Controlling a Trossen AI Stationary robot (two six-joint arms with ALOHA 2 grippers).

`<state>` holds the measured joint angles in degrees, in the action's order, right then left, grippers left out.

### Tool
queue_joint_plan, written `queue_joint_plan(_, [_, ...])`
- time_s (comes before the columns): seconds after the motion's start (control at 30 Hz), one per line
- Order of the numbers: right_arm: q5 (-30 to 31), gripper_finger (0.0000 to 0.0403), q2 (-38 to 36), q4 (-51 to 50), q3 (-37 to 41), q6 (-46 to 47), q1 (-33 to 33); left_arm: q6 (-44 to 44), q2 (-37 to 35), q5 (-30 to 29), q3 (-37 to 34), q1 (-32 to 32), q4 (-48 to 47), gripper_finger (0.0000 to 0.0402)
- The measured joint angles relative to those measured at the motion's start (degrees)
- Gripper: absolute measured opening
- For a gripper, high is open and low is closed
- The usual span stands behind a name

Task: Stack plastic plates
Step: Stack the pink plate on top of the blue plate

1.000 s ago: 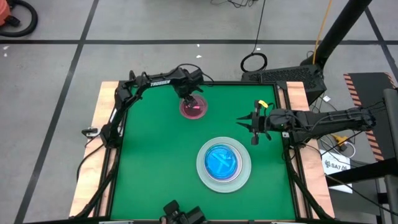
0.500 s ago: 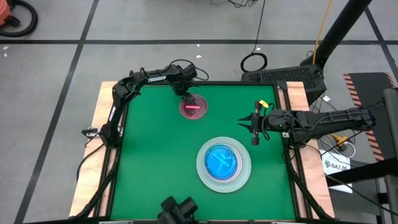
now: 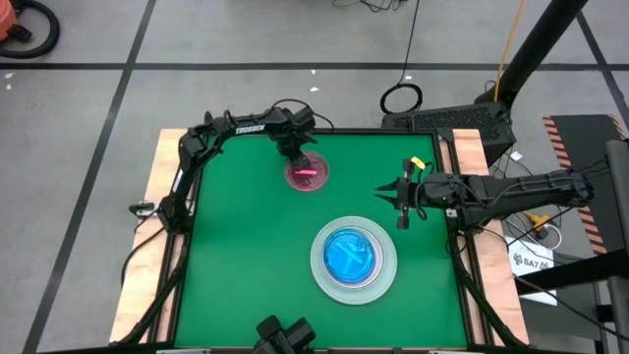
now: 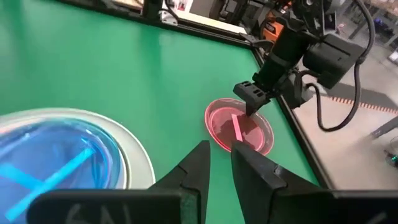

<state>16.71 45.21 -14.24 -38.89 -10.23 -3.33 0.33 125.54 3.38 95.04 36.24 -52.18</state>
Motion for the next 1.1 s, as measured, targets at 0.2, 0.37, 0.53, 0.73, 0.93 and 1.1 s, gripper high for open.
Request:
queue_joint_plan(0.2, [10.7, 0.0059, 0.5, 0.3, 0.0, 16.2, 0.4, -0.2, -1.8, -0.3, -0.1, -0.5, 0.0, 0.0037])
queue_joint_plan(0.37, [11.3, 0.0059, 4.8, -0.3, 0.0, 34.3, 2.9, 1.2, -3.8, -0.4, -0.1, -1.9, 0.0, 0.0031])
queue_joint_plan(0.53, [10.2, 0.0059, 13.7, 2.8, 0.0, 44.5, 6.4, 1.6, -6.8, -0.8, -0.1, -4.5, -0.3, 0.003])
queue_joint_plan(0.73, [4.9, 0.0092, 22.0, 13.6, 0.0, 48.4, 12.8, 2.0, -10.3, -2.3, -0.1, -8.4, -0.6, 0.003])
queue_joint_plan(0.93, [2.5, 0.0147, 28.3, 18.4, 0.0, 40.8, 16.6, 2.5, -12.4, -3.9, -0.1, -12.1, 1.1, 0.003])
queue_joint_plan(1.1, [-4.1, 0.0165, 32.7, 19.2, 0.0, 40.8, 18.2, 4.0, -13.1, -3.9, -0.1, -14.0, -2.0, 0.003])
